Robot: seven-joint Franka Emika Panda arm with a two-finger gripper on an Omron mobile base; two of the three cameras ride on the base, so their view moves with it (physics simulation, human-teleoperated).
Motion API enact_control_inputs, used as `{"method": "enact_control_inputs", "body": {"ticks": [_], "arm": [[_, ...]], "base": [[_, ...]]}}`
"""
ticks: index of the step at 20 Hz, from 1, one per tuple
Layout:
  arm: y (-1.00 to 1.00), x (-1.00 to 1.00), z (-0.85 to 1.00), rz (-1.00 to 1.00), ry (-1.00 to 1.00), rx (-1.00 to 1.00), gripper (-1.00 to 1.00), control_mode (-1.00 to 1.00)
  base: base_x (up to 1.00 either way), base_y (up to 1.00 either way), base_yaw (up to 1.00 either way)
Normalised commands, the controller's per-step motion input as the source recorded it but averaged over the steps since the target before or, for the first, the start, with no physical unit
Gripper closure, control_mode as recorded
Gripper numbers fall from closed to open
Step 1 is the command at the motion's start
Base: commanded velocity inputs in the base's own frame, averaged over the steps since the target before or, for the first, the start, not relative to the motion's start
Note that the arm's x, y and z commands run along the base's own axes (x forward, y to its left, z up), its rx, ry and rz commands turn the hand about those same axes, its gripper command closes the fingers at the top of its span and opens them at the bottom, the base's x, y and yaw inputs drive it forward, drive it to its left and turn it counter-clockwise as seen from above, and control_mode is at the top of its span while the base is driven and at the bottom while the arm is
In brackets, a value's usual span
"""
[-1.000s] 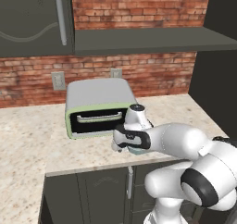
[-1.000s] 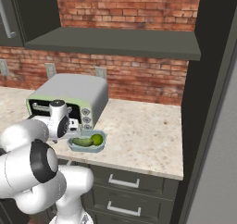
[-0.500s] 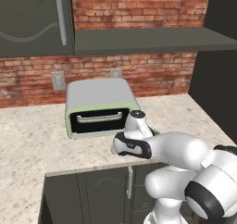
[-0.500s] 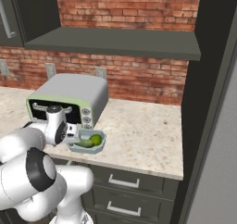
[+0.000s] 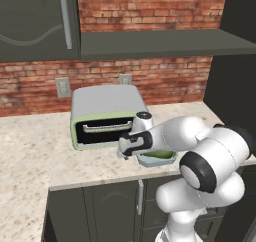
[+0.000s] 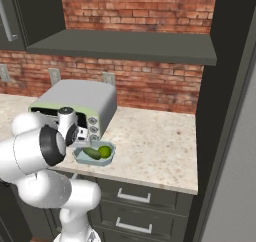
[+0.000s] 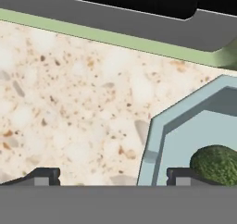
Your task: Take the lime and cucumber out of the freezer and place them in the tupperware container on the counter. Then put the tupperware containing the vegetables back in the freezer.
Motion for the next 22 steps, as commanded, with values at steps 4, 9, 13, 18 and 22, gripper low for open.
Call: {"method": "enact_control_inputs", "body": {"ticks": [4,9,13,18,22], "arm": [[-0.01,-0.25,-0.15,0.0,0.0,0.0,1.0,-1.0],[-0.26,-0.69,-0.38,-0.02,0.0,0.0,1.0,-1.0],[-0.3,-0.39,-0.33,-0.02,0.0,0.0,1.0,-1.0],[-0.05,0.0,-0.12,-0.01,0.0,0.0,1.0,-1.0],[-0.11,-0.06,0.0,0.0,-0.02,0.01,1.0,-1.0]], "base": [[0.0,0.0,0.0],[0.0,0.0,0.0],[0.0,0.0,0.0],[0.0,0.0,0.0],[0.0,0.0,0.0]]}}
